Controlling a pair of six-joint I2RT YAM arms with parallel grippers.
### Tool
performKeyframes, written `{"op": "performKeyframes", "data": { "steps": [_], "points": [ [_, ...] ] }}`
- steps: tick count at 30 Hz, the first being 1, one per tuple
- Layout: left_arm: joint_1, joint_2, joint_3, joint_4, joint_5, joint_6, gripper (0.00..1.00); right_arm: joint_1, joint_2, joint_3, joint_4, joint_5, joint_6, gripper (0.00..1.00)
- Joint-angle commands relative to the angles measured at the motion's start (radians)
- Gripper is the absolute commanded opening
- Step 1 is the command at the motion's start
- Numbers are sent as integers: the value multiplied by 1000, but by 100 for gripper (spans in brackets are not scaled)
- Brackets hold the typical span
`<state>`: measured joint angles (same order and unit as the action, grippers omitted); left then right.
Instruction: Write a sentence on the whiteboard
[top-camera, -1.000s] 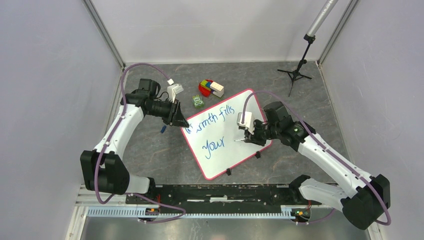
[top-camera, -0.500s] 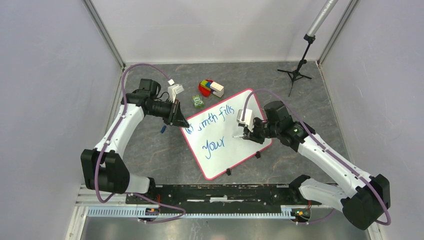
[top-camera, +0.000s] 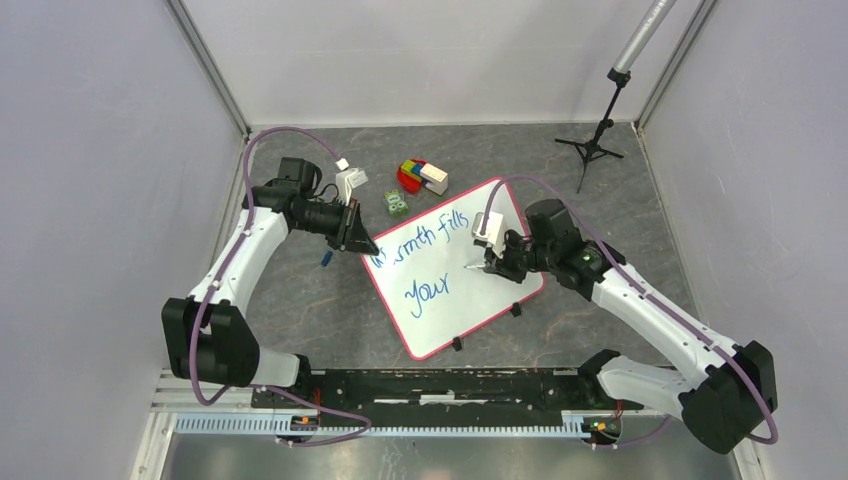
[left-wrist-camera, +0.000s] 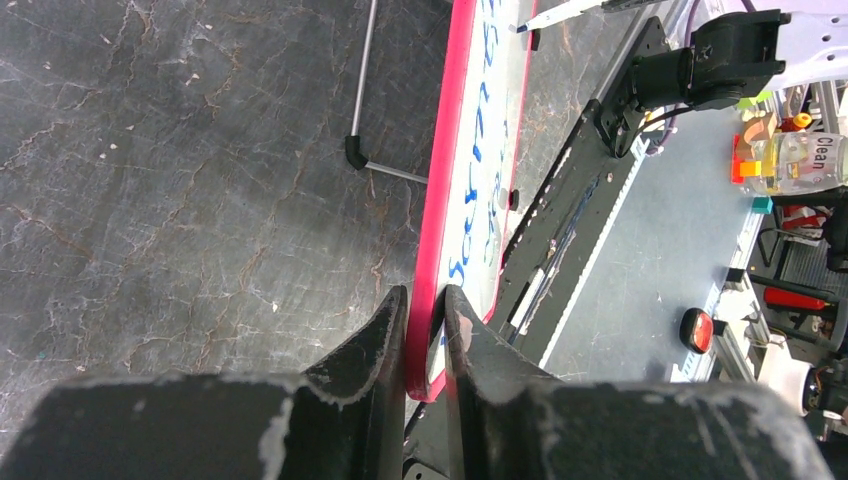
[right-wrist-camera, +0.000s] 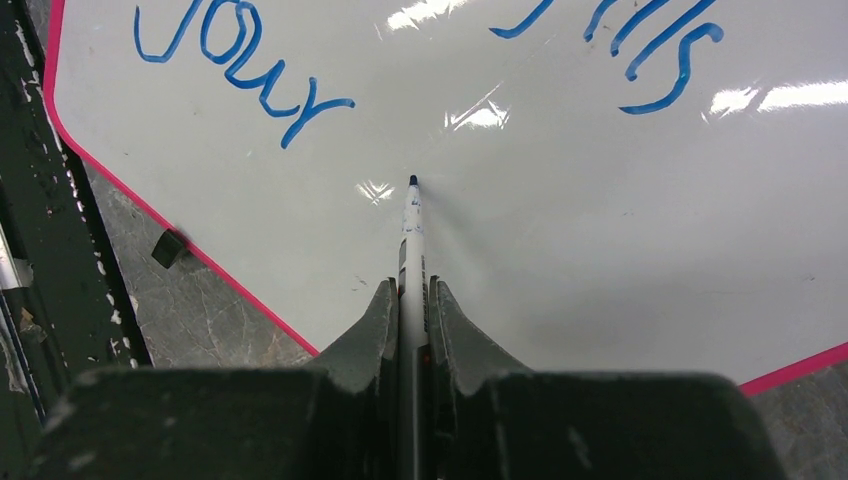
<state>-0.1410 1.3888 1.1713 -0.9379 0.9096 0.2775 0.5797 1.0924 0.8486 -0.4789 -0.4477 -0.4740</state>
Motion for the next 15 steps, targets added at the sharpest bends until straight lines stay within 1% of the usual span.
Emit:
{"op": "performKeyframes", "data": {
  "steps": [1,9,15],
  "points": [
    [-12,5,9,12,-36,5,6,1,19,41,45,17,15,0],
    [-12,3,9,13,-40,8,5,13,45,78,49,3,14,0],
    [-12,3,10,13,-41,9,5,45,55,47,36,8,3,0]
  ]
}}
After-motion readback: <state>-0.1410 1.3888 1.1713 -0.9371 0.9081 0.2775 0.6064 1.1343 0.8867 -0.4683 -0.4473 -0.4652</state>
